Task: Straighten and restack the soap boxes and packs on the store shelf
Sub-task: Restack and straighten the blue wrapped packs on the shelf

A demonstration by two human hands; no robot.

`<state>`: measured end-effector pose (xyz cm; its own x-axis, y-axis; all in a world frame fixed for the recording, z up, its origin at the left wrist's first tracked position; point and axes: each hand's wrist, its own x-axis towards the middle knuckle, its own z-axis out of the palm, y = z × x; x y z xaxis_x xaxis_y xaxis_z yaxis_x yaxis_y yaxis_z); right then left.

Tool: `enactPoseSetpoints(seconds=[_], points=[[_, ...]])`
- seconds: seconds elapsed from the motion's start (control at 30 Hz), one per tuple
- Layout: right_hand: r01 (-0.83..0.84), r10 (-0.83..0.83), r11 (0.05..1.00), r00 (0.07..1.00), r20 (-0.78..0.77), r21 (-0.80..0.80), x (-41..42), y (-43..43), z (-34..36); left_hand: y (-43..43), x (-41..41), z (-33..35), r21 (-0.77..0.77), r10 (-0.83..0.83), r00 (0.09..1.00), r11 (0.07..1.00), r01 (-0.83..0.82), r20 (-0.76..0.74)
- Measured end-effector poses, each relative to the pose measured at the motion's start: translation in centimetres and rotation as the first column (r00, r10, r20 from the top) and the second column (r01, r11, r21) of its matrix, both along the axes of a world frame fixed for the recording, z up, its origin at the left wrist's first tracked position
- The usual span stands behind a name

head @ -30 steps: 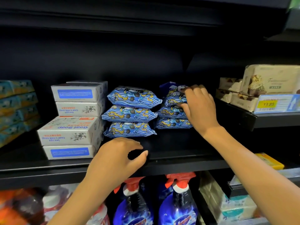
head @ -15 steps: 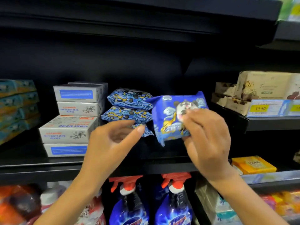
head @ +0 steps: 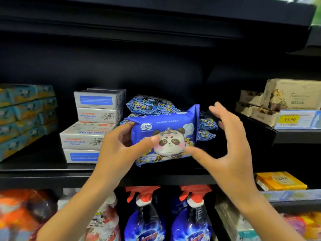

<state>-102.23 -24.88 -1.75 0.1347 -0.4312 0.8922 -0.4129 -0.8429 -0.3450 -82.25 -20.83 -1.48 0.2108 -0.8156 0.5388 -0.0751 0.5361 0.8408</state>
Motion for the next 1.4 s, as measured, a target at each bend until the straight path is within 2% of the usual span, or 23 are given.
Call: enactPoseSetpoints(seconds=[0.03,0.1,0.17,0.2,0.27,0.33,0.4,0.47,0.53,0.6,0.67,0.8,0.9,0.97,1.0,1.03,1.07,1.13,1.17,1.23,1.3,1.4], points=[[-0.092,0.078,0.977,0.994,0.079,0.191,0.1,0.1,0.4,0.2,0.1,0.0,-0.015,-0.007,1.0,1.0,0.007,0.008],[-0.353,0.287,0.831,0.934,0.213,0.429,0.4,-0.2,1.2,0.3,0.1,-0.1,-0.043,-0.011,0.999,0.999,0.012,0.034],[-0.515,0.42,0.688,0.857,0.299,0.511,0.7,-0.6,1.6,0.4,0.1,-0.2,-0.057,-0.004,0.997,0.998,0.008,0.072],[-0.543,0.443,0.66,0.839,0.315,0.519,0.9,-0.6,1.6,0.3,0.2,-0.2,-0.052,0.004,0.997,0.999,0.0,0.081],[-0.545,0.443,0.686,0.839,0.316,0.483,1.1,-0.6,1.3,0.3,0.5,0.0,-0.028,0.001,0.997,1.0,0.002,0.074],[-0.48,0.397,0.774,0.876,0.275,0.413,1.2,-0.5,0.9,0.4,1.2,0.3,-0.023,-0.022,0.998,0.999,0.024,0.063],[-0.38,0.349,0.873,0.925,0.152,0.305,1.0,-0.4,0.5,0.6,2.1,1.0,-0.012,-0.062,0.994,0.998,0.064,0.093],[-0.338,0.343,0.928,0.939,-0.009,0.159,1.1,-0.1,0.3,0.6,2.8,1.8,0.056,-0.123,0.967,0.992,0.114,0.223],[-0.342,0.344,0.939,0.93,-0.131,0.039,1.2,-0.2,0.3,0.5,3.1,2.5,0.189,-0.2,0.884,0.973,0.13,0.423],[-0.361,0.349,0.932,0.917,-0.192,-0.031,1.3,-0.4,0.1,0.4,3.1,2.8,0.277,-0.27,0.751,0.953,0.12,0.603],[-0.385,0.364,0.921,0.906,-0.217,-0.063,1.4,-0.4,0.0,0.4,3.0,2.9,0.287,-0.285,0.686,0.951,0.114,0.67],[-0.378,0.348,0.923,0.9,-0.263,-0.069,1.0,-0.8,-0.1,0.6,2.9,2.3,0.142,-0.146,0.751,0.987,0.07,0.644],[-0.183,0.127,0.977,0.913,-0.387,-0.11,0.0,-1.7,0.3,1.0,2.8,1.9,-0.054,0.085,0.757,0.996,-0.065,0.648],[-0.03,0.03,1.0,0.899,-0.436,0.007,-1.0,-2.3,0.7,1.2,2.7,1.8,-0.225,0.235,0.686,0.969,-0.106,0.688],[-0.01,0.064,0.991,0.91,-0.41,0.134,-1.1,-2.4,0.9,1.2,2.6,1.7,-0.303,0.303,0.638,0.946,-0.113,0.708],[-0.056,0.147,0.959,0.937,-0.316,0.279,-1.1,-2.3,1.2,1.1,2.6,1.6,-0.369,0.363,0.593,0.922,-0.117,0.718],[-0.162,0.244,0.898,0.957,-0.155,0.409,-1.0,-2.1,1.5,1.0,2.5,1.4,-0.422,0.415,0.556,0.898,-0.123,0.72],[-0.4,0.369,0.739,0.913,0.171,0.542,-0.5,-1.8,2.1,0.8,2.4,0.9,-0.499,0.493,0.495,0.857,-0.132,0.716],[-0.467,0.406,0.673,0.881,0.242,0.574,-0.2,-1.7,2.4,0.7,2.3,0.7,-0.524,0.517,0.469,0.842,-0.13,0.716],[-0.495,0.487,0.616,0.851,0.198,0.612,0.6,-1.2,2.8,0.4,2.1,0.4,-0.564,0.555,0.429,0.817,-0.121,0.713],[-0.445,0.465,0.659,0.875,0.136,0.606,1.3,-1.0,2.8,0.2,2.0,0.2,-0.6,0.591,0.397,0.791,-0.117,0.702],[-0.371,0.369,0.703,0.92,0.134,0.608,2.1,-1.3,2.6,-0.1,2.3,-0.4,-0.636,0.626,0.36,0.764,-0.108,0.692]])
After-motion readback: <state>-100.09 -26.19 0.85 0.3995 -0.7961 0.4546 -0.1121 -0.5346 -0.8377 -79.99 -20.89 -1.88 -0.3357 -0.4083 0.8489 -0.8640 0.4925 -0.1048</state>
